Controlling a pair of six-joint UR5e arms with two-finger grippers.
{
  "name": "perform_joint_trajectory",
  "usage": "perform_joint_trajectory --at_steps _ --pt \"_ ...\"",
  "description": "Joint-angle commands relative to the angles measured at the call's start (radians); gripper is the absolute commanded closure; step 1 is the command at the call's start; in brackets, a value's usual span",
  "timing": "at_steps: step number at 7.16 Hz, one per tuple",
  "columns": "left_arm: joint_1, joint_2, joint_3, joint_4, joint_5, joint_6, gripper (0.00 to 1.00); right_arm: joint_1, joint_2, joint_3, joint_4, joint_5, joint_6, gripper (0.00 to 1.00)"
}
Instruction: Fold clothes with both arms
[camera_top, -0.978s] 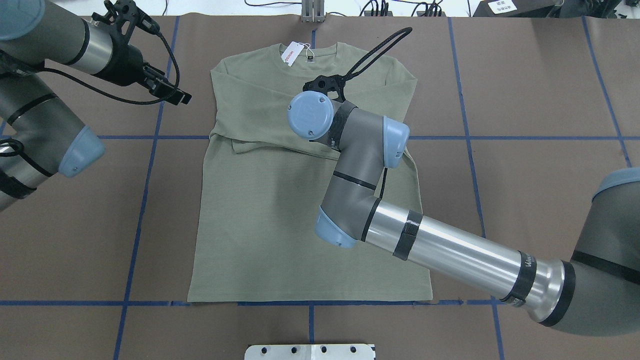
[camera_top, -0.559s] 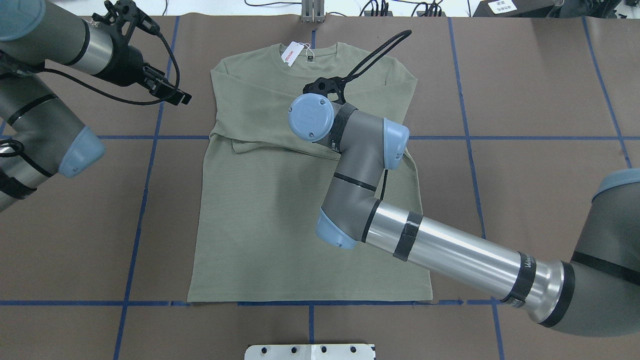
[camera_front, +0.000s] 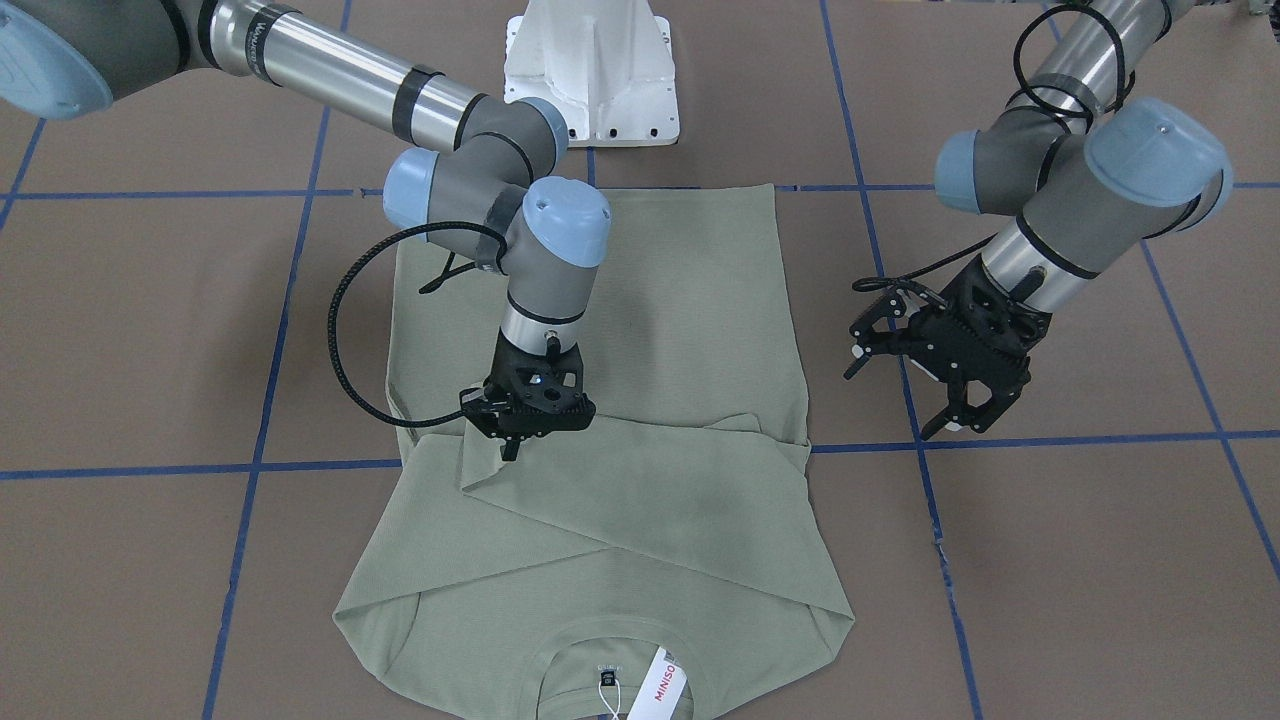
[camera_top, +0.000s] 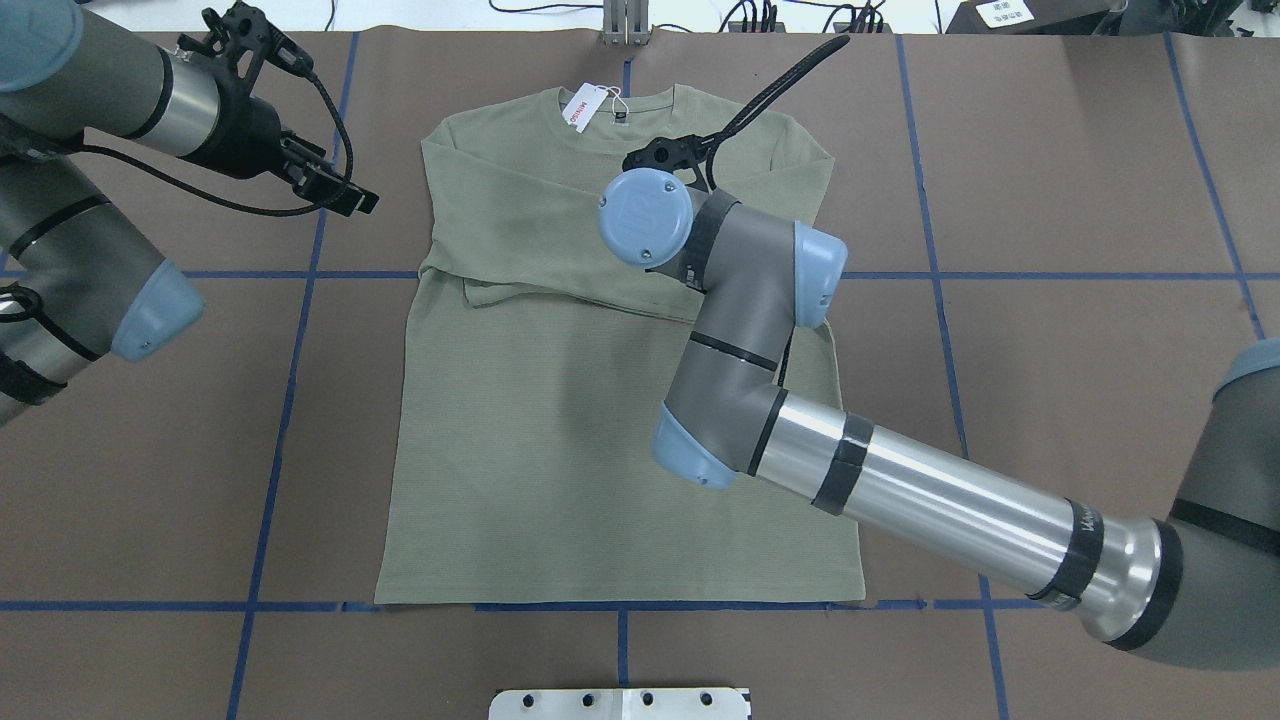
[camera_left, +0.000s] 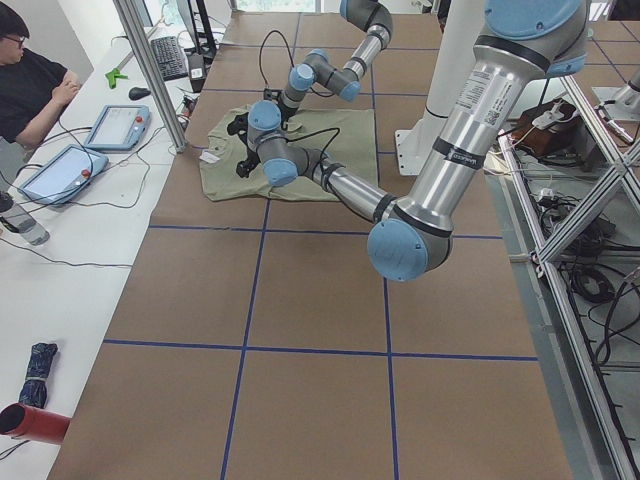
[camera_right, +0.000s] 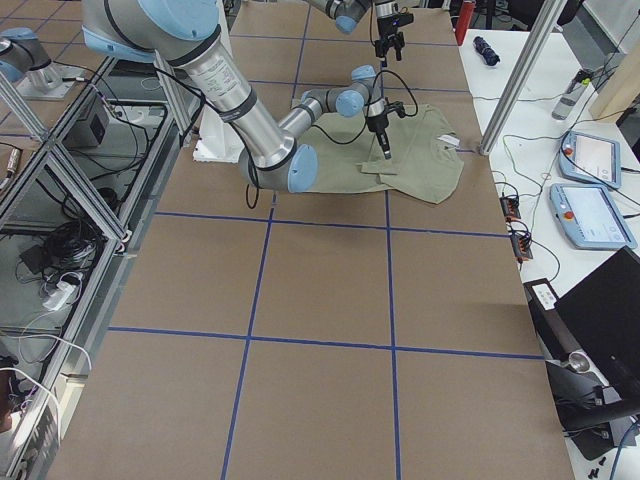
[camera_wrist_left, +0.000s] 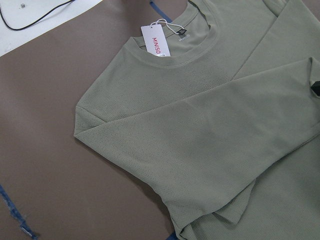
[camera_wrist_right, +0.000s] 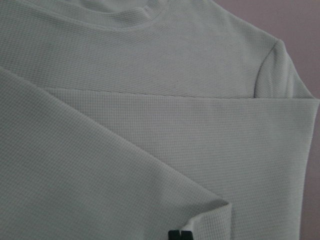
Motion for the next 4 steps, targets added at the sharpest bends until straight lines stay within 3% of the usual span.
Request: perform_joint_trajectory --at_steps 1,4 --pt "0.000 0.003 -0.001 -0.003 0.000 -0.002 0.00 0.041 -0.138 0.157 -0.027 0.004 -0.108 1.00" --pt "0.000 0.002 -0.007 -0.003 0.000 -0.002 0.00 0.075 -0.164 0.156 -0.003 0.000 -0.187 1.00"
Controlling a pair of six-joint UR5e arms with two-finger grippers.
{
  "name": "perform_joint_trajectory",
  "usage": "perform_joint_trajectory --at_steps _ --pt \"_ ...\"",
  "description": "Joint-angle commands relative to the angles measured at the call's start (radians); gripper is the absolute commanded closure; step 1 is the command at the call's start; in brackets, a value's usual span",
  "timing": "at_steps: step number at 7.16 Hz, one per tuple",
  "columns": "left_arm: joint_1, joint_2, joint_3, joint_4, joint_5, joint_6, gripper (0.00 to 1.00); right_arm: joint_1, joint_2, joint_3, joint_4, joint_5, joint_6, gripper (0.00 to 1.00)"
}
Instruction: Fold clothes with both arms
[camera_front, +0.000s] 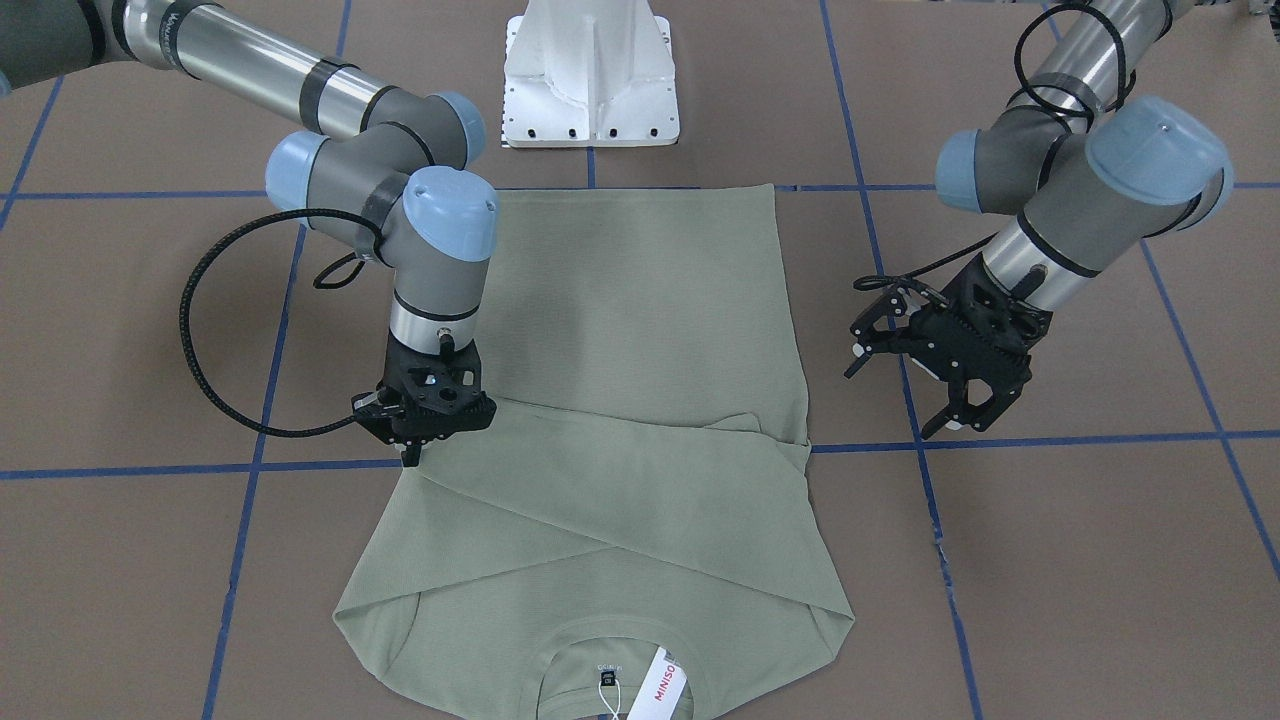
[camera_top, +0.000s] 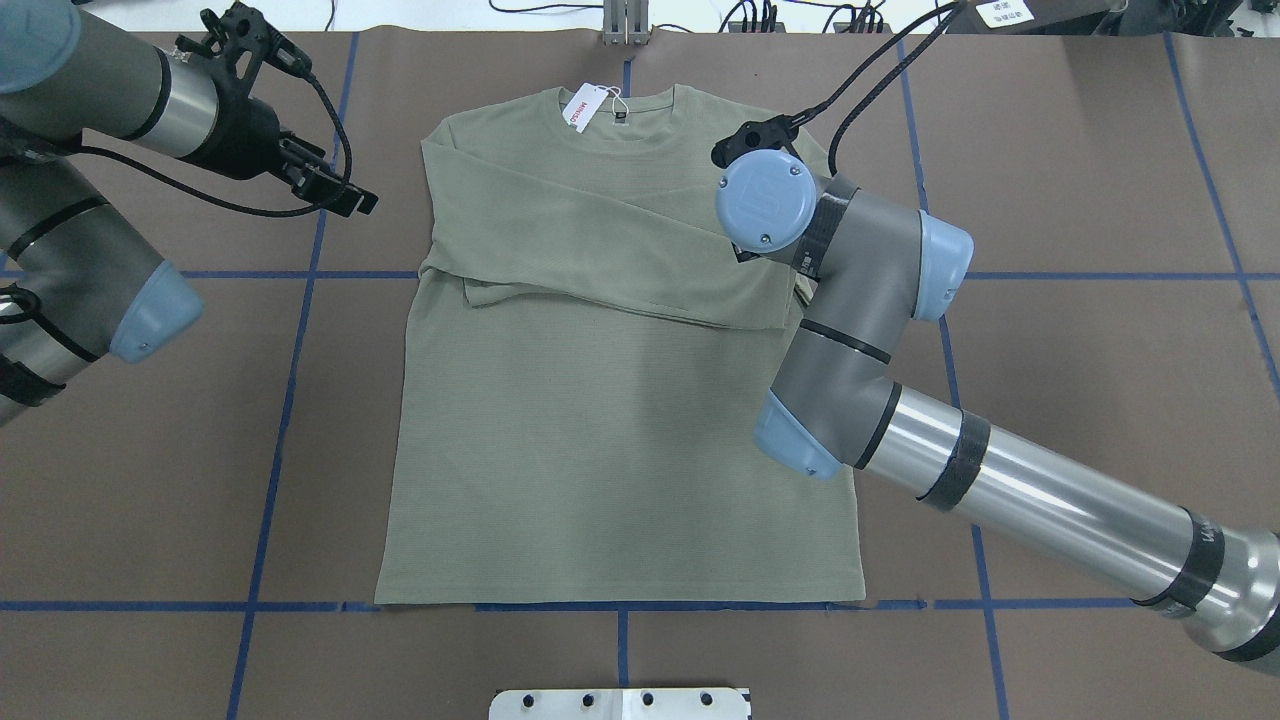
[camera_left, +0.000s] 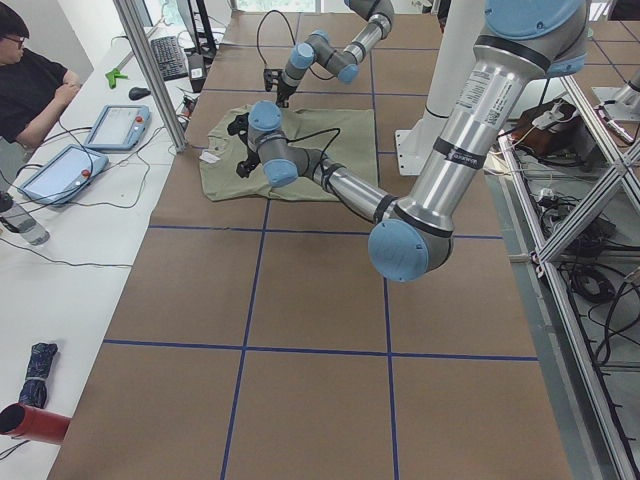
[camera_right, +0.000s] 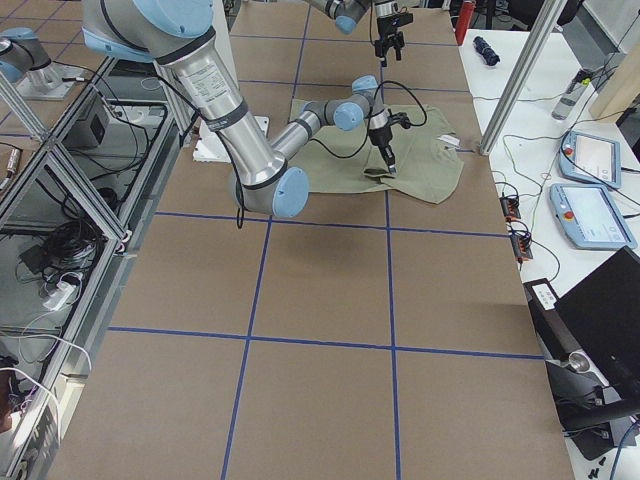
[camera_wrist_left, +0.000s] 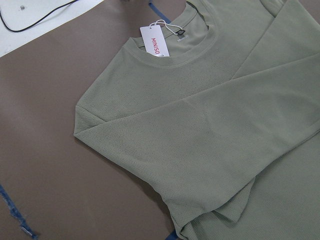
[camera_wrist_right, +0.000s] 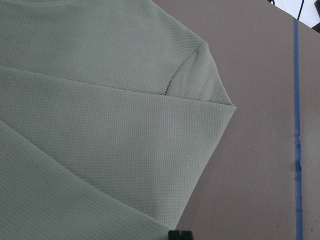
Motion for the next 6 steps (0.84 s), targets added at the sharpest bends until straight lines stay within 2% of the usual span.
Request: perform_joint_trajectory --at_steps 1,2,3,4,5,6 --pt "0.000 0.001 -0.007 0.000 0.002 0.001 0.00 0.013 -0.008 -0.002 0.013 0.000 -0.018 1.00" --pt "0.000 0.001 -0.011 0.000 0.002 0.000 0.00 0.015 -0.008 -0.005 0.048 0.006 -0.001 0.11" --pt "0.000 -0.001 -0.021 0.002 0.002 -0.003 0.00 0.016 -0.030 -0.002 0.203 0.068 0.097 0.00" --pt "0.000 0.001 -0.022 0.006 0.002 -0.011 0.00 0.028 -0.044 0.012 0.265 0.179 0.153 0.00" --pt "0.009 0.028 -0.062 0.006 0.008 -0.171 0.00 0.030 -0.090 0.099 0.258 0.206 0.260 0.00" --pt "0.056 0.074 -0.140 0.006 0.049 -0.368 0.00 0.016 -0.188 0.232 0.260 0.240 0.366 0.00"
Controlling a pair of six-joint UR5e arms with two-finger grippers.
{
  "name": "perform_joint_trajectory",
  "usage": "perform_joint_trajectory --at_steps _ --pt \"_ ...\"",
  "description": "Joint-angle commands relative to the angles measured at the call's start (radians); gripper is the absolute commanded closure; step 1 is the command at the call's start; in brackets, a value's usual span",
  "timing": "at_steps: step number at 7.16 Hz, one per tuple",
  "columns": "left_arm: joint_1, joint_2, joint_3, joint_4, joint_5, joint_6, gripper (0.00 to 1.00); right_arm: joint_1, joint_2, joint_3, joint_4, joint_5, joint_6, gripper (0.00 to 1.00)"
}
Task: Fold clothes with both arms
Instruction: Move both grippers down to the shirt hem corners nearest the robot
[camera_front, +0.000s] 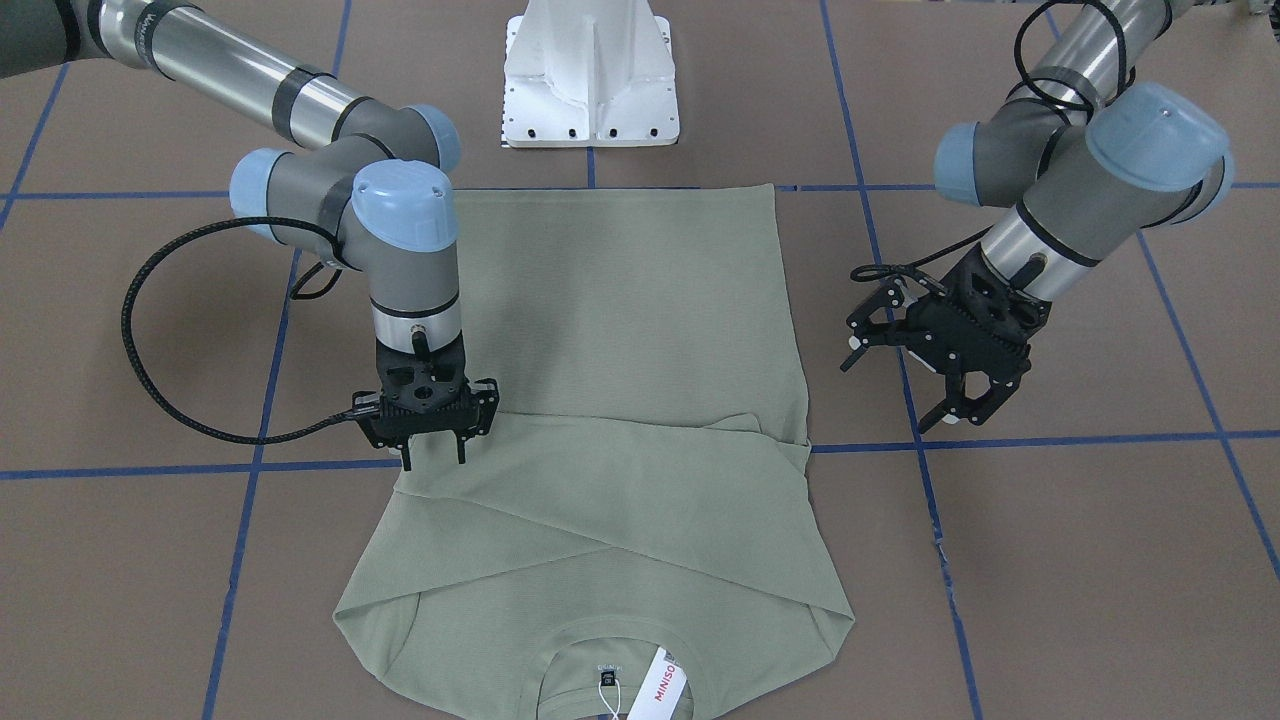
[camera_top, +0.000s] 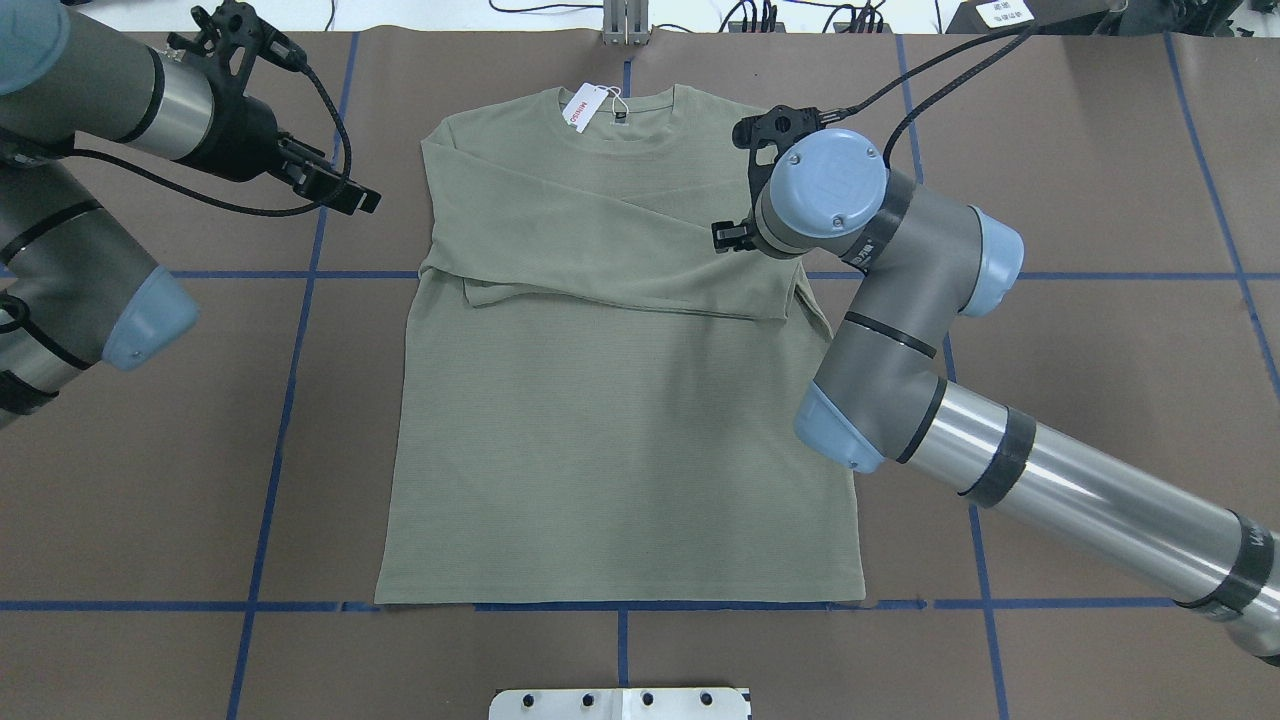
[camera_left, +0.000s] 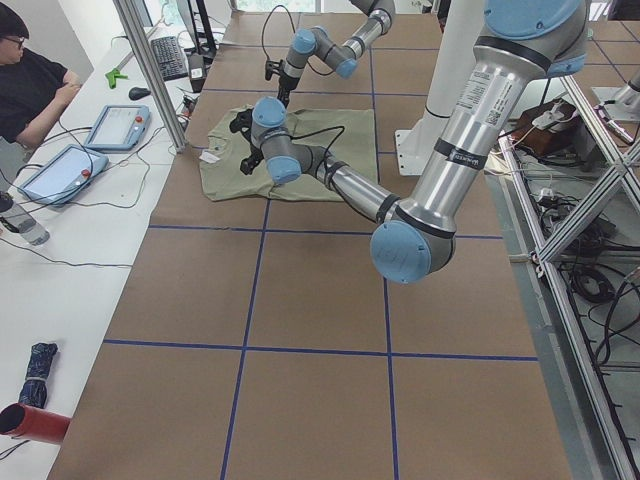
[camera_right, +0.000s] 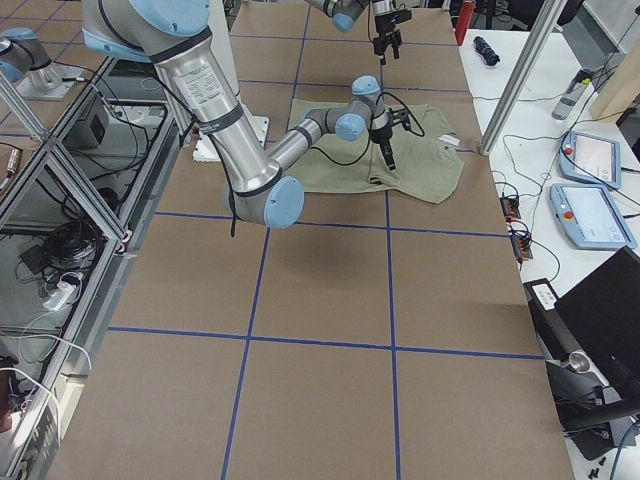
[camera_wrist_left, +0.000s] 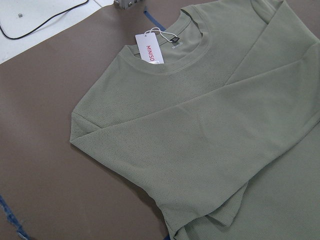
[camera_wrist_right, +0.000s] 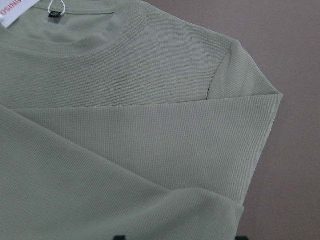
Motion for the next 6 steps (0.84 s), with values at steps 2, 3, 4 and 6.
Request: perform_joint_trajectory --at_steps 2,3,4,6 --pt "0.222 0.184 -0.267 0.002 0.227 -0.469 0.00 -0.089 -0.316 0.400 0.018 0.054 0.351 0.00" --pt "0.311 0.251 -0.352 0.001 0.310 -0.588 0.03 -0.183 -0.402 0.504 0.020 -0.022 0.471 0.00" --pt "0.418 0.322 -0.418 -0.001 0.414 -0.715 0.08 -0.304 -0.477 0.593 0.020 -0.152 0.583 0.00" --pt "0.642 0.391 -0.440 -0.019 0.626 -0.927 0.15 -0.437 -0.586 0.646 0.145 -0.272 0.697 0.00"
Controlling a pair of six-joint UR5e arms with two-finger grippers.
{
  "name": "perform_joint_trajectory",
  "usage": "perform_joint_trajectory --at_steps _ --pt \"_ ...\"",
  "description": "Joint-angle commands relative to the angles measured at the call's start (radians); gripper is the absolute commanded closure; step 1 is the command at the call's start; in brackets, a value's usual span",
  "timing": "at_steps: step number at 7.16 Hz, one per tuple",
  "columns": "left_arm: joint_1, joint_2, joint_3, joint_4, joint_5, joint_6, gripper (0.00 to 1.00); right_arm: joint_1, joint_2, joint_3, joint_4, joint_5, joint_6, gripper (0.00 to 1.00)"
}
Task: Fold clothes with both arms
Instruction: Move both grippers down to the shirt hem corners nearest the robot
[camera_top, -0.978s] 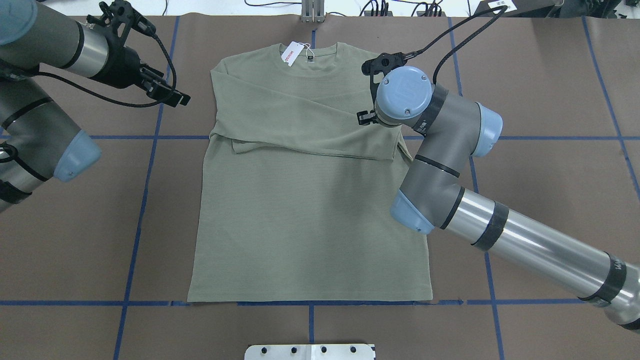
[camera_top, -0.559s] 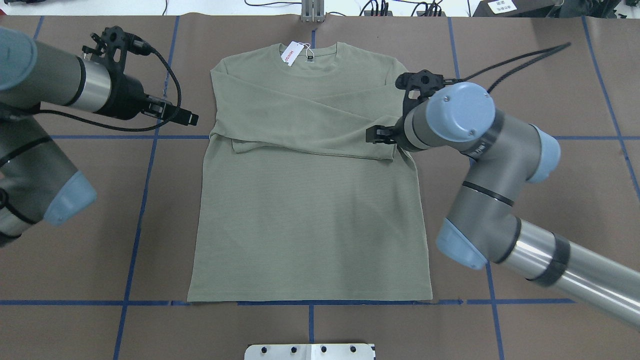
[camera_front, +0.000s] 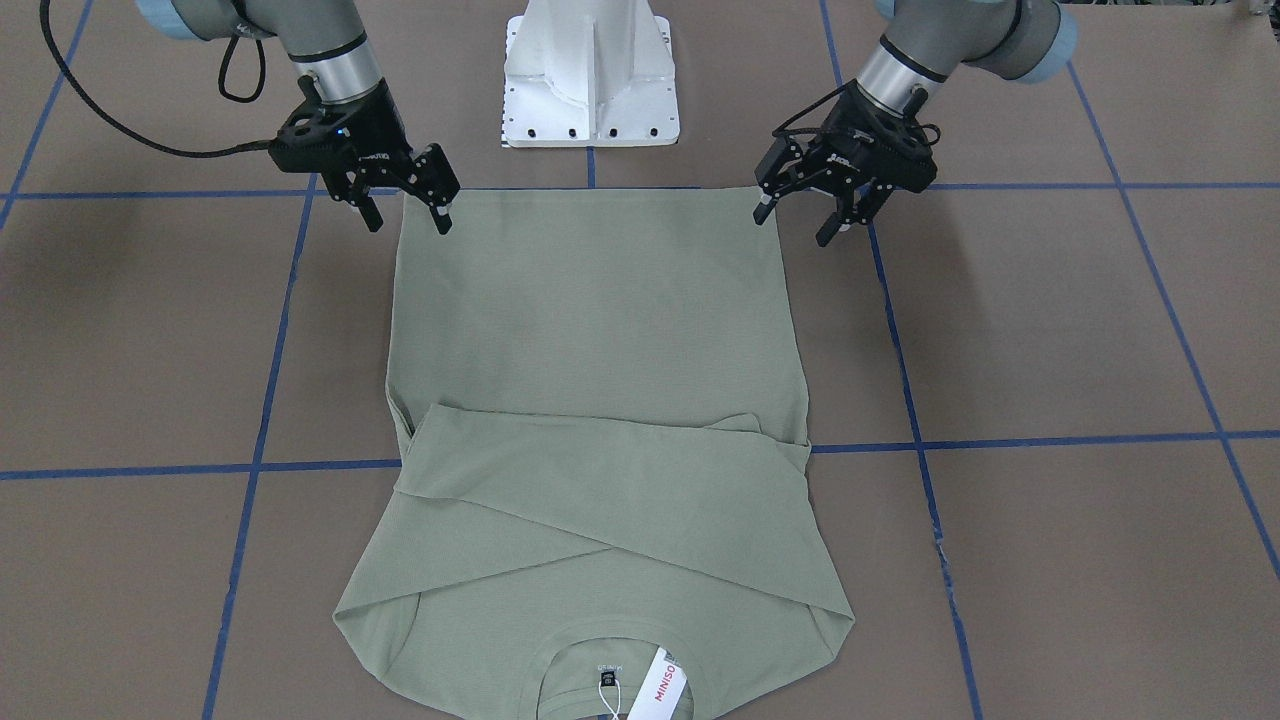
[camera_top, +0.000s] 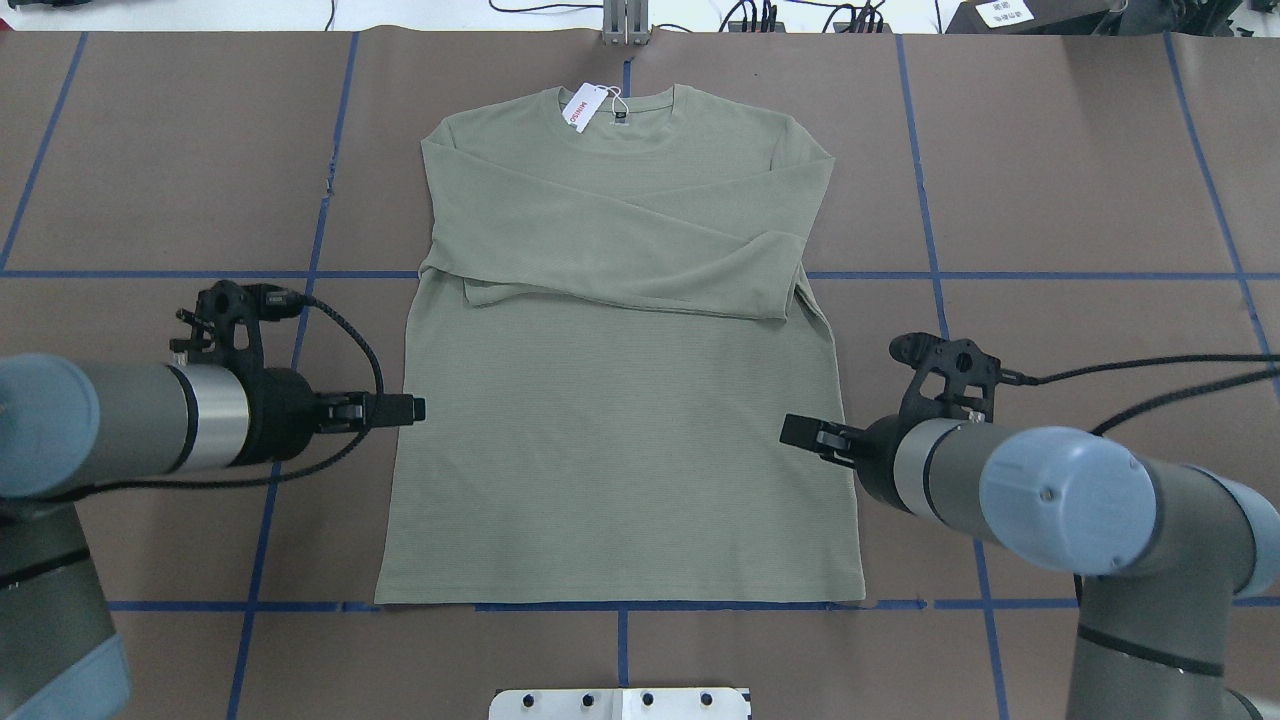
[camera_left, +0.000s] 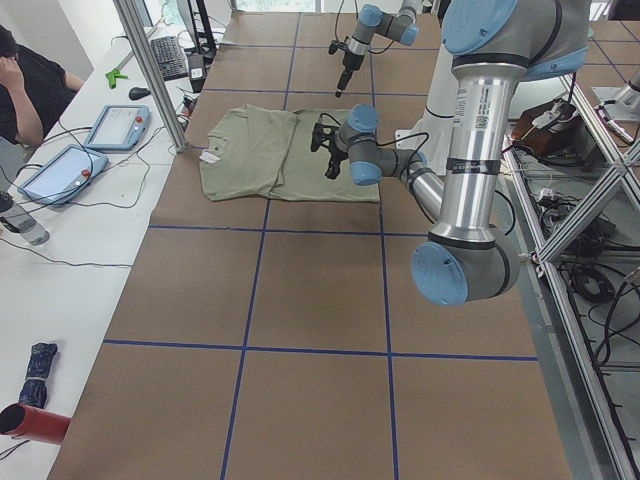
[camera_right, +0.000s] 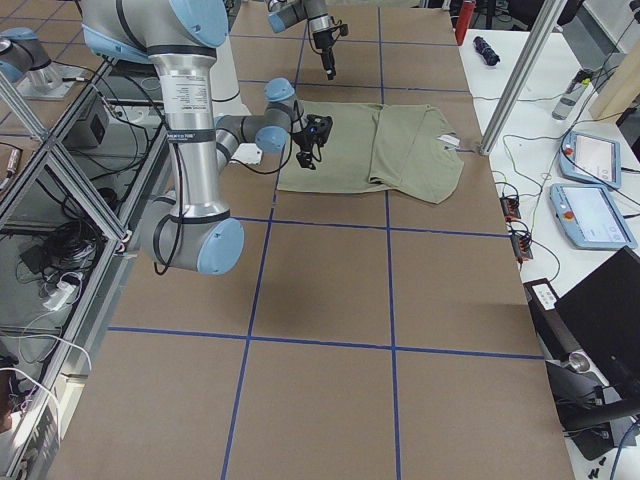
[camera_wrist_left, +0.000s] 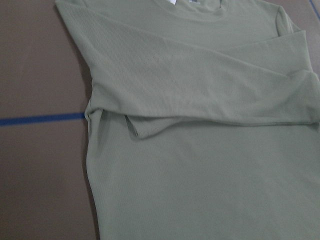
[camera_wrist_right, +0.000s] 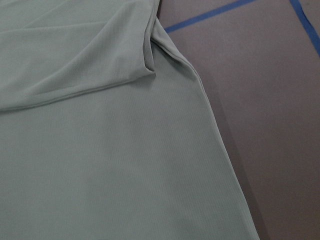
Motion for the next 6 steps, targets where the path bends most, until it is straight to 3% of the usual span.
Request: perform_joint_trajectory --at_steps 1,2,6 --pt "0.226 0.096 -0.016 -0.046 0.215 -0.181 0.15 -0.105 -0.092 0.033 0.103 -0.105 0.073 0.00" --pt "0.297 0.101 0.005 -0.043 0.275 -0.215 0.15 -0.112 -0.097 0.033 0.103 -0.128 0.073 0.00" --pt "0.332 0.092 0.085 -0.043 0.282 -0.217 0.21 -0.117 -0.096 0.028 0.103 -0.133 0.073 0.00"
